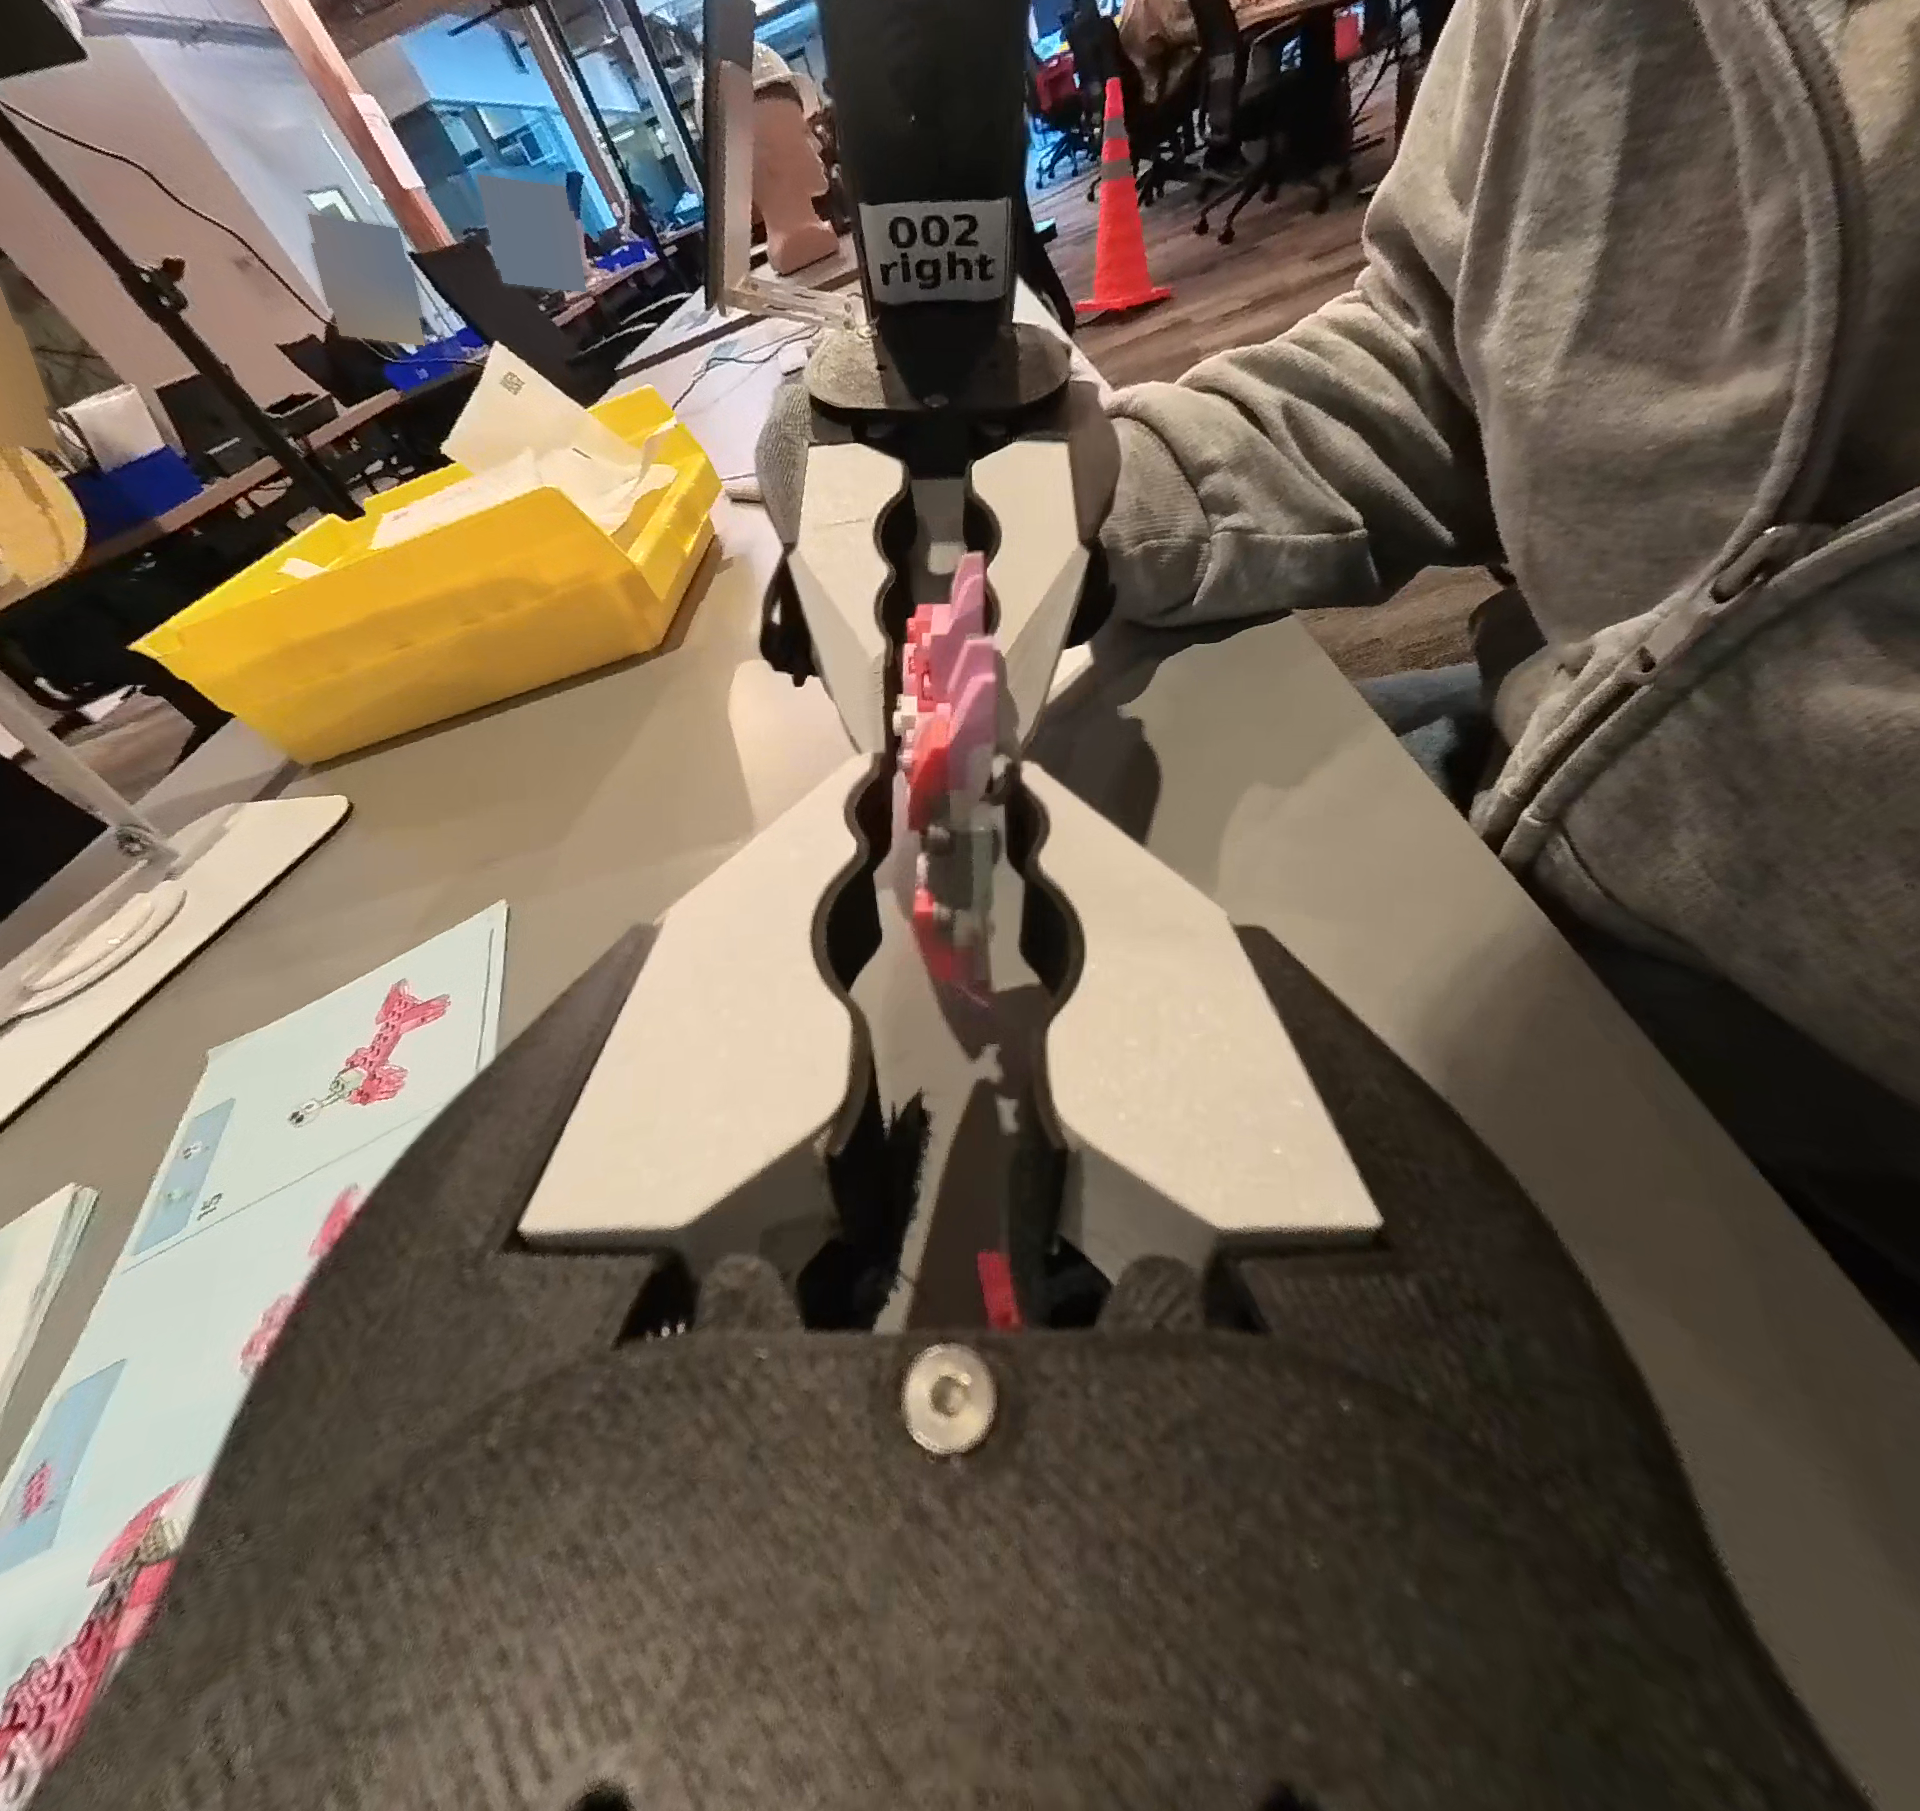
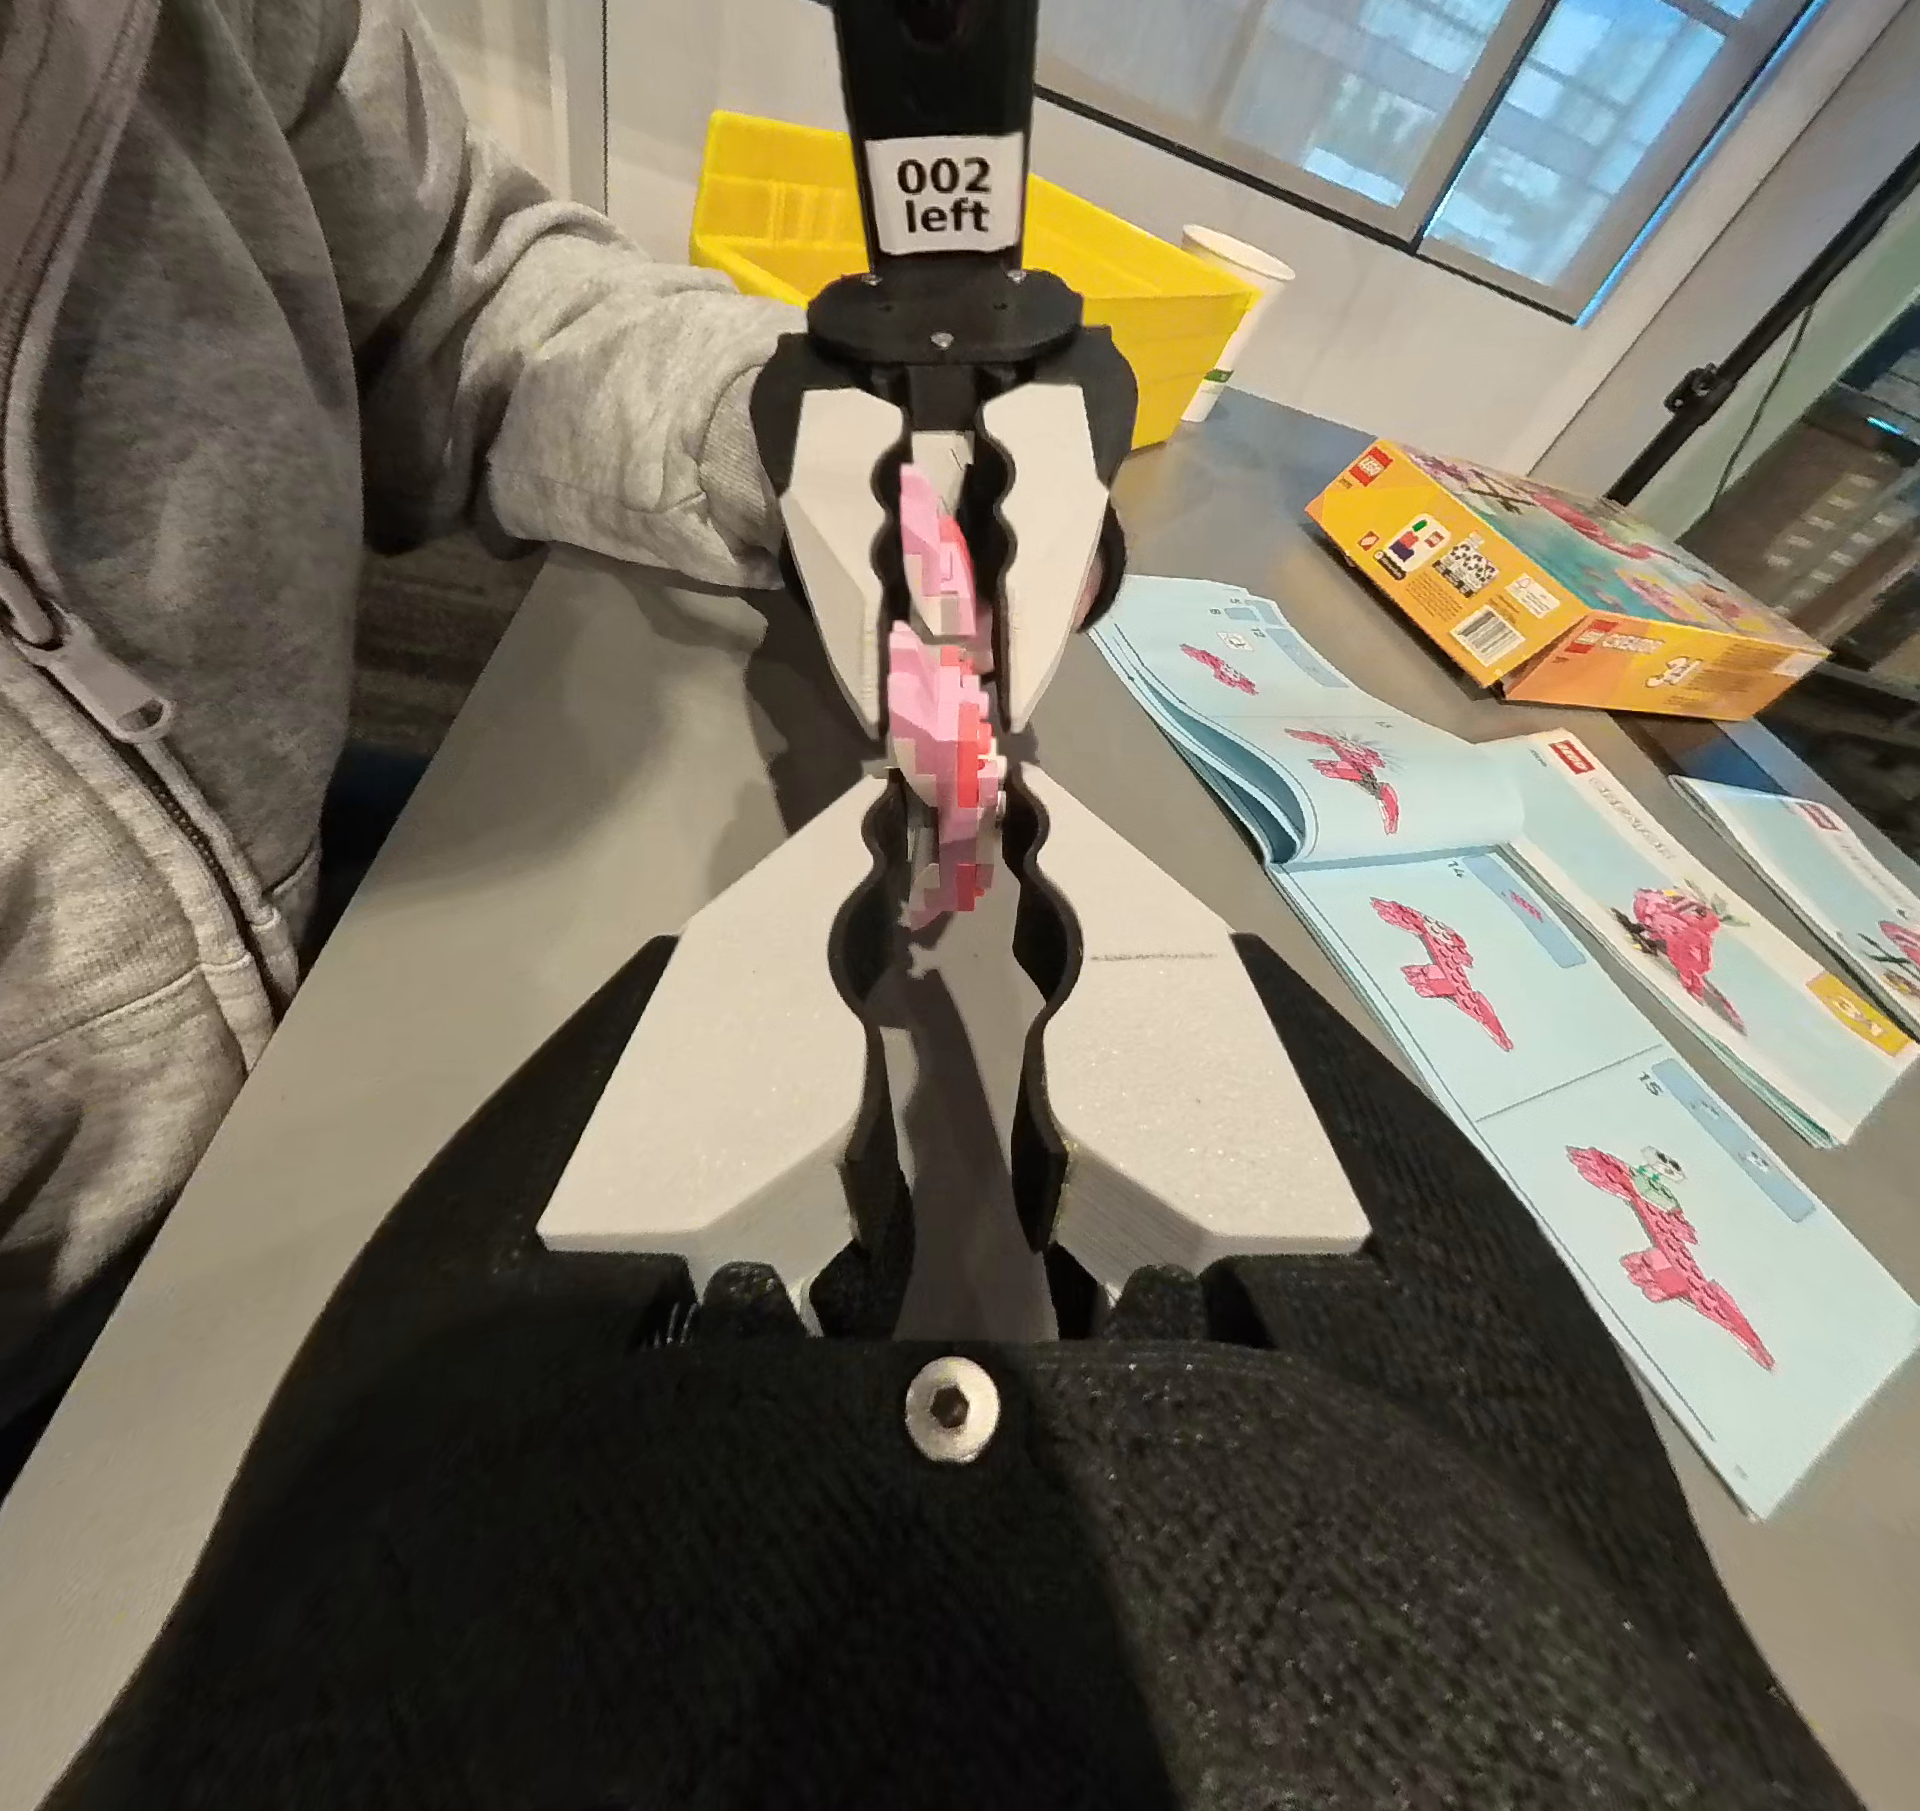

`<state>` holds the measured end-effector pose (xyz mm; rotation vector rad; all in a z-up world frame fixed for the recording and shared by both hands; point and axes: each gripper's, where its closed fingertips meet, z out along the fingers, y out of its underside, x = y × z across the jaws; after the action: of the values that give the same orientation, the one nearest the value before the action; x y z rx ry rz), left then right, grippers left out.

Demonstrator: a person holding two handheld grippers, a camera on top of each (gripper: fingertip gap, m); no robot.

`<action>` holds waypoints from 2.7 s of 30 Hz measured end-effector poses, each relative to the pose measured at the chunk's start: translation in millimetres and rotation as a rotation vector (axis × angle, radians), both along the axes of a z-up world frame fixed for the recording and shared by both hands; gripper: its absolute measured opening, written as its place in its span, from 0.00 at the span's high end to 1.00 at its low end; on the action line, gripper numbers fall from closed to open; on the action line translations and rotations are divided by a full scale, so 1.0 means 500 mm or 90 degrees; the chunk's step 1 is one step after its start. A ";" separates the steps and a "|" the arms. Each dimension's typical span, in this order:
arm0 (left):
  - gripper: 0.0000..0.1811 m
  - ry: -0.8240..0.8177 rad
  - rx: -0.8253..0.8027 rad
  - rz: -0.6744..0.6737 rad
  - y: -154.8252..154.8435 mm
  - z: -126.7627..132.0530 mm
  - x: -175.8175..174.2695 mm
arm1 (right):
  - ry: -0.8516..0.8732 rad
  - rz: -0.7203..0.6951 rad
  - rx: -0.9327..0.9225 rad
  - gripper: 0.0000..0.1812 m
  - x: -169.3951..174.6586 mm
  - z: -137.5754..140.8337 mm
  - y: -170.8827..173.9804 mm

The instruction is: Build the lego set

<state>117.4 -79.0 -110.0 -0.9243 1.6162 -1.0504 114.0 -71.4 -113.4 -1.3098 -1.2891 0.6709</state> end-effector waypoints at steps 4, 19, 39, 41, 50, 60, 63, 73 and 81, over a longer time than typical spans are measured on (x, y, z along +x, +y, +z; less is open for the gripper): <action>0.93 0.007 0.019 0.019 0.006 -0.006 0.004 | -0.004 -0.005 -0.001 0.91 -0.001 -0.003 0.003; 0.90 0.029 0.015 0.076 0.034 -0.010 0.010 | -0.043 -0.059 0.106 0.91 0.005 -0.006 0.024; 0.94 0.061 0.205 0.093 0.025 -0.042 0.016 | -0.156 -0.030 0.143 0.91 0.007 -0.053 0.031; 0.94 0.077 0.196 0.091 0.026 -0.046 0.015 | -0.160 -0.031 0.136 0.91 0.007 -0.057 0.032; 0.71 0.061 0.062 0.091 0.029 -0.039 0.019 | -0.191 -0.095 0.289 0.91 0.030 -0.034 0.059; 0.63 -0.028 -0.299 0.043 0.066 0.026 0.000 | -0.379 -0.172 0.827 0.91 0.047 0.014 0.064; 0.63 -0.034 -0.261 0.096 0.091 0.022 0.000 | -0.439 -0.153 0.805 0.91 0.062 -0.028 0.083; 0.65 -0.148 -0.164 0.399 0.254 0.063 -0.081 | -0.597 -0.009 0.736 0.91 0.151 -0.111 0.132; 0.64 -0.248 -0.054 0.504 0.282 0.114 -0.136 | -0.694 0.101 0.708 0.77 0.207 -0.127 0.148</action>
<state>49.2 62.2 -52.9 -1.1879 0.7659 -0.6734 217.5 2.4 -177.1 -0.5458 -2.1492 -0.7772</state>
